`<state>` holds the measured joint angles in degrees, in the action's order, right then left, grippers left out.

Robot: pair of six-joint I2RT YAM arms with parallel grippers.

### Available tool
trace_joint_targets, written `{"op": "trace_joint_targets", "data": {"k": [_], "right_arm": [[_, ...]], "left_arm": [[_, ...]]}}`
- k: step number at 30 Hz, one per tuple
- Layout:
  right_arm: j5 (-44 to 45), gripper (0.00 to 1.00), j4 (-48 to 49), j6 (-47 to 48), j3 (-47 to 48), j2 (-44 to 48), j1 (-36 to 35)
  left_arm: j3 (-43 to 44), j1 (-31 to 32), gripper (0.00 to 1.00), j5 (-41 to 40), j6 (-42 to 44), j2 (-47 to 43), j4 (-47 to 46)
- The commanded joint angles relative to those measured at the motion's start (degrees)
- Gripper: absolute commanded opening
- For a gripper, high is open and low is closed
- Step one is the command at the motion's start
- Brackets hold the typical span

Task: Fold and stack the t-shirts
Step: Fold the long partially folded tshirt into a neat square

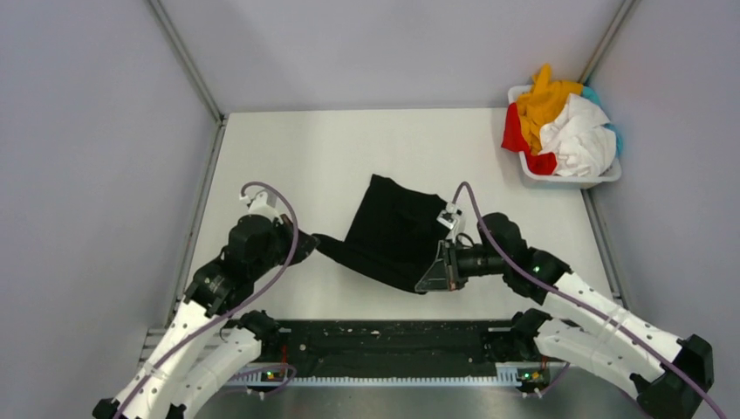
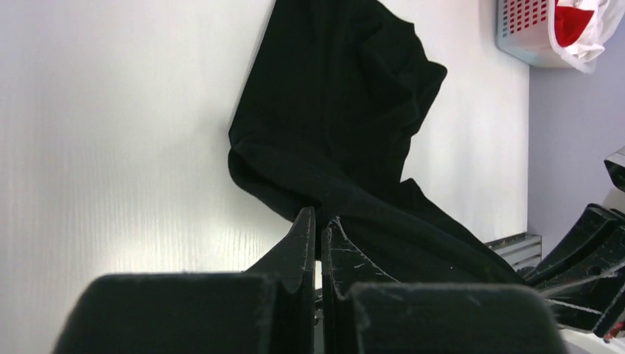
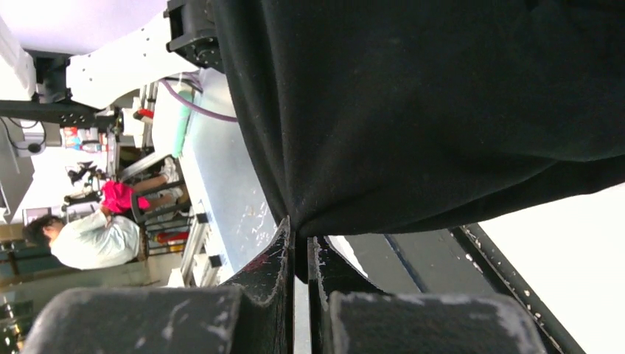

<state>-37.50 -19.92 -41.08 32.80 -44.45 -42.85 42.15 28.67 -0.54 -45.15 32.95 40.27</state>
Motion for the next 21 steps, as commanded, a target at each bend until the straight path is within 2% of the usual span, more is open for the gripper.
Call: {"op": "trace_joint_targets", "data": {"k": [1,4,9,21], "right_arm": [[3.4,0.0,-6.3,1.5,5.8,0.3,2.1],[6.7,0.0,-9.4,3.9,7.6,-1.6,7.0],[7.5,0.0,-9.3,6.7,7.9,-4.1,17.0],[9.3,0.0,6.6,7.4,8.4,-19.5,30.3]], "left_arm": [[4.7,-0.5,0.0,-5.1,2.1,6.8,-6.2],[7.2,-0.5,0.0,-5.2,3.1,14.4,-13.0],[16.3,-0.5,0.0,-5.4,6.4,27.7,-18.2],[35.0,-1.6,0.0,-9.8,11.0,57.2,-20.6]]}}
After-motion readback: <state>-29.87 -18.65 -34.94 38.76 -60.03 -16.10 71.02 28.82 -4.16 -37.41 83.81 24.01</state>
